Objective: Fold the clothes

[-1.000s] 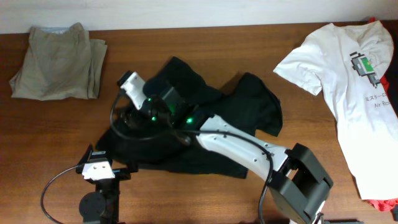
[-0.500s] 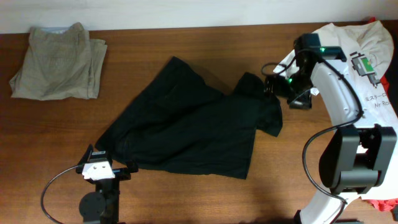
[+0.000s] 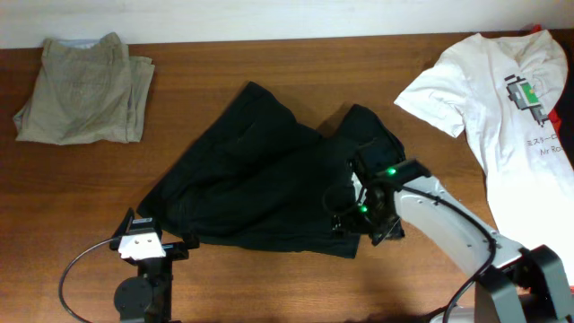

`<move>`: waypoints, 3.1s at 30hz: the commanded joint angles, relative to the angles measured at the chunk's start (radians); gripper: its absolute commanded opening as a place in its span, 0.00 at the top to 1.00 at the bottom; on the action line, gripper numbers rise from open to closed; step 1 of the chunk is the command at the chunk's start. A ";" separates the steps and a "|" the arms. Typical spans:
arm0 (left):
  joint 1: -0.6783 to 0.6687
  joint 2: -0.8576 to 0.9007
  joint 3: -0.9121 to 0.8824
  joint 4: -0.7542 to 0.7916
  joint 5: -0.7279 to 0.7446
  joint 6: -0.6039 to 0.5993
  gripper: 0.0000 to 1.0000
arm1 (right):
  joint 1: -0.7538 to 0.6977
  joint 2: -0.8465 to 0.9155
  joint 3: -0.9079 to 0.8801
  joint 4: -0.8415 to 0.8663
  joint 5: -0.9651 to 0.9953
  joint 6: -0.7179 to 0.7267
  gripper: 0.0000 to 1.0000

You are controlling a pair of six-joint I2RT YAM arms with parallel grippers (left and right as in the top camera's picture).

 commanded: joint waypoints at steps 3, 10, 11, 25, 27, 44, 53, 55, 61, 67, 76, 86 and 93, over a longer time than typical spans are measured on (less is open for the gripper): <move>0.004 -0.005 -0.005 -0.001 0.001 0.013 0.01 | 0.017 0.007 -0.113 0.052 0.030 0.063 0.11; 0.004 -0.005 -0.005 -0.001 0.001 0.013 0.01 | 0.019 0.046 -0.151 0.140 -0.037 0.063 0.20; 0.004 -0.005 -0.005 -0.001 0.001 0.013 0.01 | 0.018 0.071 -0.151 0.140 -0.038 0.056 0.19; 0.004 -0.005 -0.005 -0.001 0.001 0.013 0.01 | 0.019 0.091 -0.151 0.235 -0.109 0.272 0.20; 0.004 -0.005 -0.005 -0.001 0.001 0.013 0.01 | 0.019 0.095 -0.151 0.239 -0.109 0.283 0.20; 0.004 -0.005 -0.005 -0.001 0.001 0.013 0.01 | -0.088 -0.233 0.206 -0.269 0.299 0.288 0.96; 0.004 -0.005 -0.005 -0.001 0.001 0.013 0.01 | -0.088 -0.635 0.209 -0.357 0.274 0.322 0.96; 0.004 -0.005 -0.005 -0.001 0.001 0.013 0.01 | -0.088 -0.638 0.208 -0.360 0.304 0.327 0.96; 0.004 -0.005 -0.005 0.023 0.332 0.011 0.01 | -0.088 -0.635 0.206 -0.518 0.484 0.516 0.96; 0.004 0.068 -0.005 0.029 0.621 -0.074 0.01 | -0.088 -0.635 0.202 -0.646 0.612 0.676 0.96; 0.004 0.109 0.115 -0.007 0.742 -0.180 0.01 | -0.088 -0.631 0.201 -0.581 0.615 0.657 0.96; 0.002 0.985 0.798 -0.739 0.594 -0.107 0.01 | -0.088 -0.409 0.201 -0.516 0.568 0.612 0.96; -0.398 1.011 0.865 -1.009 0.014 -0.533 0.01 | -0.088 -0.393 0.201 -0.409 0.562 0.543 0.96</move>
